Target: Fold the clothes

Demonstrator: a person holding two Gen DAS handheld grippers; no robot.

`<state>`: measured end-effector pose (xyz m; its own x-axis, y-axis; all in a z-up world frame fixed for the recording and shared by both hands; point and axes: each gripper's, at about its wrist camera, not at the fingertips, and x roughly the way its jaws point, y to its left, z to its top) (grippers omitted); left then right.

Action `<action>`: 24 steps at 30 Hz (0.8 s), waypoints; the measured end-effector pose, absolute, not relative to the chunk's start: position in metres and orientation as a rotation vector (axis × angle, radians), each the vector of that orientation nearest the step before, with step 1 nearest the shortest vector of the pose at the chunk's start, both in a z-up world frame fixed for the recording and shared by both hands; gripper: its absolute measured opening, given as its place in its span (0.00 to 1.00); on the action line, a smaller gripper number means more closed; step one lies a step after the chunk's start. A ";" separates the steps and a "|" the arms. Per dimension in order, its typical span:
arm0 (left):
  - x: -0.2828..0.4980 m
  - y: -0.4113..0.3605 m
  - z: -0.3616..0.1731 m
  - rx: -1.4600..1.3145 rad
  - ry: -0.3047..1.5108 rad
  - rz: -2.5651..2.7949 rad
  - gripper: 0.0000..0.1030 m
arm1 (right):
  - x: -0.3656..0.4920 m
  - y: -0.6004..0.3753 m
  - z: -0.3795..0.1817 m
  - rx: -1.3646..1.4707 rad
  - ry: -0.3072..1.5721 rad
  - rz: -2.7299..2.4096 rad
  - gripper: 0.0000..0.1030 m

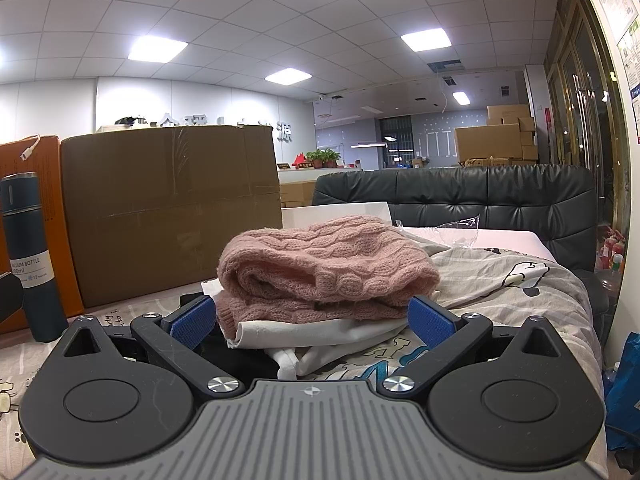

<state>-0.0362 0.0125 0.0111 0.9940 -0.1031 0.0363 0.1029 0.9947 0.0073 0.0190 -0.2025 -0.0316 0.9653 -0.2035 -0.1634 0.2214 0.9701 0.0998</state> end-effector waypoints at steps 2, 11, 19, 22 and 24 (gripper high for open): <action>-0.036 0.012 0.011 0.005 -0.036 -0.103 1.00 | 0.019 -0.202 -0.032 0.118 0.153 -0.217 1.00; -0.035 0.013 0.011 0.004 -0.035 -0.104 1.00 | 0.019 -0.203 -0.032 0.117 0.156 -0.213 1.00; -0.035 0.012 0.011 0.003 -0.034 -0.105 1.00 | 0.020 -0.202 -0.032 0.116 0.161 -0.209 1.00; -0.034 0.013 0.011 0.003 -0.034 -0.104 1.00 | 0.021 -0.202 -0.032 0.115 0.162 -0.207 1.00; -0.034 0.013 0.010 0.003 -0.034 -0.104 1.00 | 0.021 -0.202 -0.032 0.115 0.163 -0.206 1.00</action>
